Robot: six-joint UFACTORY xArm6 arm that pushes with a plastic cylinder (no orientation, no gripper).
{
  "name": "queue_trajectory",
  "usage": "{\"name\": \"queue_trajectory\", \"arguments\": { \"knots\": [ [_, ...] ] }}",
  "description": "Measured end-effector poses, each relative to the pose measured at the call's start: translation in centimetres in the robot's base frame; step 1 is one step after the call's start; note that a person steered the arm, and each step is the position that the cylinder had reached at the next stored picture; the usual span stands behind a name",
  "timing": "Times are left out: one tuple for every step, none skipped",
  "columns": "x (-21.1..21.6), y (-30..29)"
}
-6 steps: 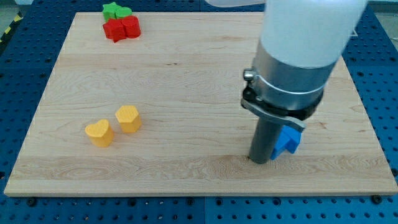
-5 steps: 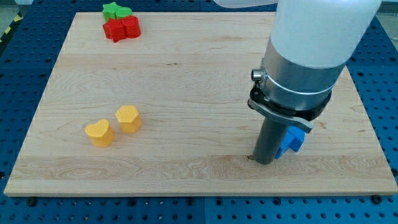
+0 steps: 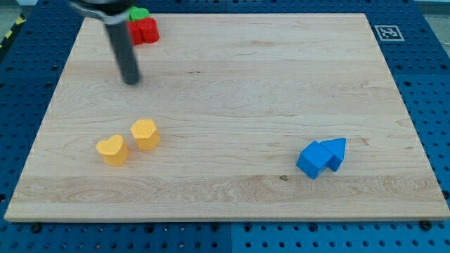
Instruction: Move your arm towards the top left corner
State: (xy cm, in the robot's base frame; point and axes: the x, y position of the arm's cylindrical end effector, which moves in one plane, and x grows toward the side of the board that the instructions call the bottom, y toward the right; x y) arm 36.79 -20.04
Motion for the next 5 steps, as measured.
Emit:
{"name": "queue_trajectory", "arguments": {
  "knots": [
    [-5.0, -7.5],
    [-11.9, -8.4],
    [-17.6, -8.1],
    [-17.5, -8.1],
    [-17.5, -7.6]
  ]
}}
